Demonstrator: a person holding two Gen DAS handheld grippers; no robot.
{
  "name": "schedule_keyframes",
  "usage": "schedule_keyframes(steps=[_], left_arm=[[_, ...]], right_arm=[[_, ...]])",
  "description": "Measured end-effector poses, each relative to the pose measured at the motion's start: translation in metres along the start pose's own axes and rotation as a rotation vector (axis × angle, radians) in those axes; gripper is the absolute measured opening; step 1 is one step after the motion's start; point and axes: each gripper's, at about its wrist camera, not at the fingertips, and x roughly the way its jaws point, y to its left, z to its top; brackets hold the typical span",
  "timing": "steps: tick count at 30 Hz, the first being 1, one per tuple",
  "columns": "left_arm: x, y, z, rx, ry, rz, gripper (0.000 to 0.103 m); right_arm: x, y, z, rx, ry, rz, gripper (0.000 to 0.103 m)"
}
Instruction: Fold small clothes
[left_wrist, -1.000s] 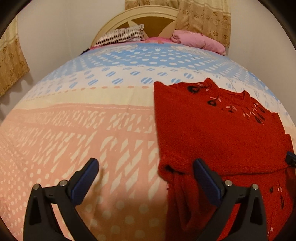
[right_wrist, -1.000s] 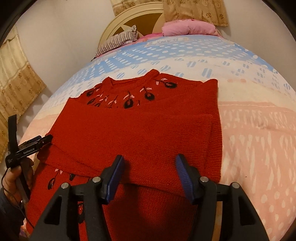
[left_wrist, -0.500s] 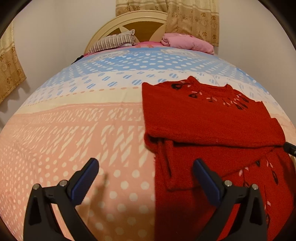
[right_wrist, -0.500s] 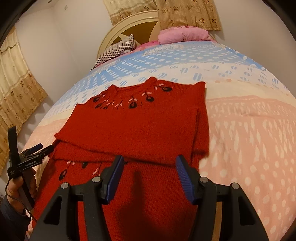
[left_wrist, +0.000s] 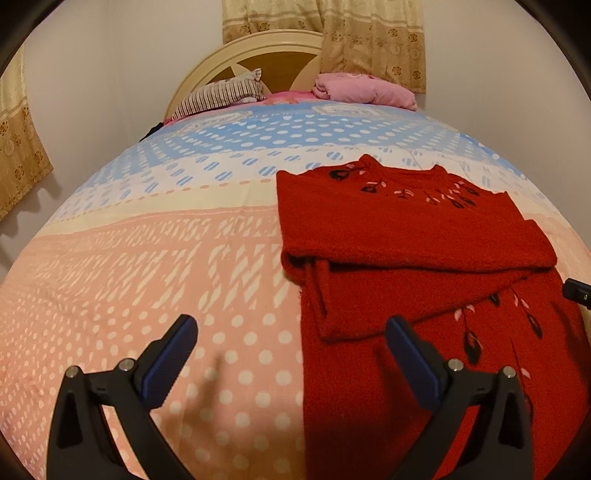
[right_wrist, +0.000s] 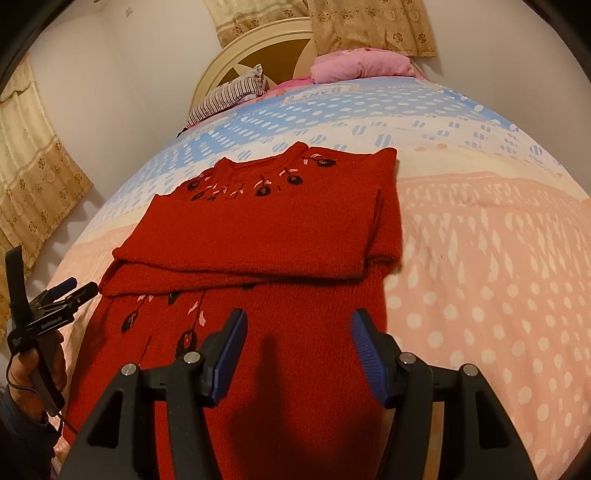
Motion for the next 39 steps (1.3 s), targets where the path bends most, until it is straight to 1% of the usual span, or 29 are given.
schedule_keyframes(steps=[13, 21, 26, 39], left_arm=[[-0.025, -0.004, -0.016, 0.011, -0.016, -0.03, 0.103], [-0.035, -0.003, -0.035, 0.004, 0.001, -0.044, 0.103], [-0.043, -0.003, -0.049, 0.012, 0.012, -0.057, 0.103], [-0.056, -0.002, -0.078, 0.022, 0.04, -0.062, 0.103]], right_arm=[[-0.018, 0.018, -0.025, -0.039, 0.007, 0.004, 0.06], [-0.027, 0.025, -0.048, -0.054, 0.025, 0.004, 0.06], [-0.037, 0.026, -0.06, -0.056, 0.021, 0.003, 0.06], [-0.059, 0.033, -0.09, -0.072, 0.014, -0.002, 0.062]])
